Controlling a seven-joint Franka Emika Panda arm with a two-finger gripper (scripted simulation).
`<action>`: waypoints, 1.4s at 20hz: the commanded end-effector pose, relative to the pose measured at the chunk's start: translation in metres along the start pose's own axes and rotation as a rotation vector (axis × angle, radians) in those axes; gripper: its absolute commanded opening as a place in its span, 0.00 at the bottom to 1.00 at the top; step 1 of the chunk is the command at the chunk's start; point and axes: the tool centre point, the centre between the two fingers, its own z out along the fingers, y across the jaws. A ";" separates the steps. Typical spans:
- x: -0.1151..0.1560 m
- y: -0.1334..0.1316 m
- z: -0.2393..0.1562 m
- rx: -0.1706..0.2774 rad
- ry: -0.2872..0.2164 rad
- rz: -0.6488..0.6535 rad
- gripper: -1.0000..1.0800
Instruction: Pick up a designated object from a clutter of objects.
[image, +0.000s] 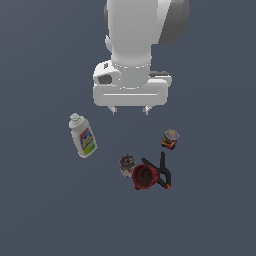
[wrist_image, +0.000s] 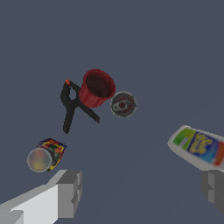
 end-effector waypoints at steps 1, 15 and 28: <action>0.000 0.000 0.000 0.000 0.000 0.000 0.96; 0.009 -0.021 -0.019 0.023 0.037 -0.020 0.96; 0.041 -0.047 0.042 0.006 0.021 -0.094 0.96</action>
